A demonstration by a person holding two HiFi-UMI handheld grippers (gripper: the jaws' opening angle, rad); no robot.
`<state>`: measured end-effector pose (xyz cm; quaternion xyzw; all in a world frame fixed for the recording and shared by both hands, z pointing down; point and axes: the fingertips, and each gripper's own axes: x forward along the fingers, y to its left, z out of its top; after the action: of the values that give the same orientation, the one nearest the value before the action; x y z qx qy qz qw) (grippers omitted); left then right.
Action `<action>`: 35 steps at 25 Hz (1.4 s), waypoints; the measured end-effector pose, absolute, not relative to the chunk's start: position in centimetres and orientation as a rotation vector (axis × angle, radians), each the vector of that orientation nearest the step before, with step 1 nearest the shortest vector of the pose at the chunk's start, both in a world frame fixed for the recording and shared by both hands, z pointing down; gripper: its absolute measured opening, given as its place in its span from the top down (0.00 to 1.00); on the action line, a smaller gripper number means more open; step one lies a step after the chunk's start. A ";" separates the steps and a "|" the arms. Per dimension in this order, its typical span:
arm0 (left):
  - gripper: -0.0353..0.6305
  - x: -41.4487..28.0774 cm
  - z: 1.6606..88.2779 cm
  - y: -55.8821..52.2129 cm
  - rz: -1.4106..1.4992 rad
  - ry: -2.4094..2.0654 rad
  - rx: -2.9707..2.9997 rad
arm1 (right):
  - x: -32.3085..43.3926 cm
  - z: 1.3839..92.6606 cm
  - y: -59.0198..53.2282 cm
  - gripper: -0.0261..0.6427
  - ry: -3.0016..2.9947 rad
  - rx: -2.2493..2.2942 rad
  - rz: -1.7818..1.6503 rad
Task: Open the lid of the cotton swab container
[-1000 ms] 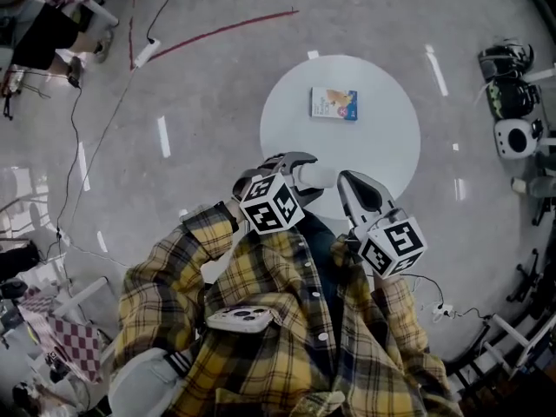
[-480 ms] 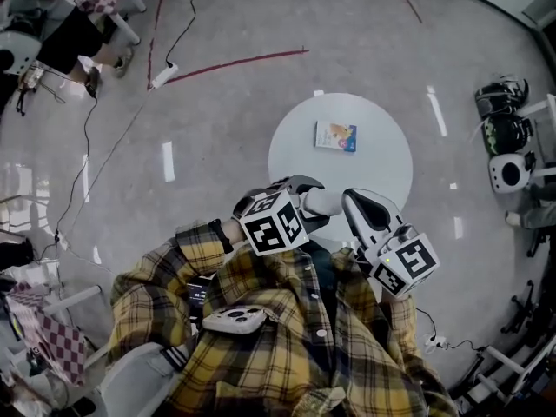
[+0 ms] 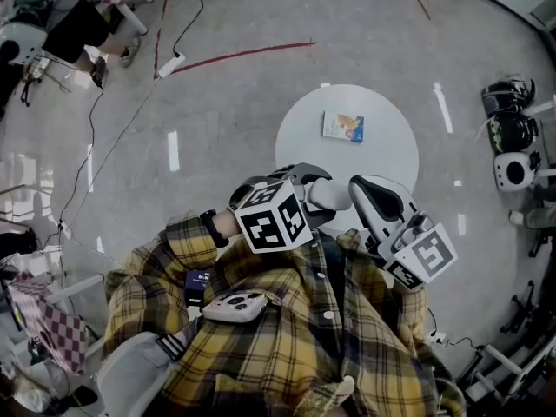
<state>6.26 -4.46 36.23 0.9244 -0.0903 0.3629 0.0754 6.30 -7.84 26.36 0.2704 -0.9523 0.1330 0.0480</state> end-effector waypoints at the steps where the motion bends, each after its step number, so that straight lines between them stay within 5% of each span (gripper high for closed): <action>1: 0.54 6.2 36.1 -4.5 1.088 -0.273 2.776 | 6.2 26.2 -7.9 0.94 -2.911 0.818 0.397; 16: 0.54 5.6 35.3 -4.2 1.107 -0.249 2.789 | 4.9 24.6 -7.0 0.93 -2.973 0.670 0.363; 25: 0.54 5.4 34.7 -3.9 1.153 -0.166 2.811 | 3.7 24.5 -5.8 0.60 -2.942 0.472 0.296; 35: 0.54 6.2 34.2 -2.9 1.135 -0.121 2.812 | 2.1 24.4 -4.3 0.55 -2.957 0.336 0.230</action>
<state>6.18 -2.94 34.15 0.9253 -0.0397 0.3735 0.0535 2.12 -4.27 24.38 0.1123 -0.9876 0.0770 0.0780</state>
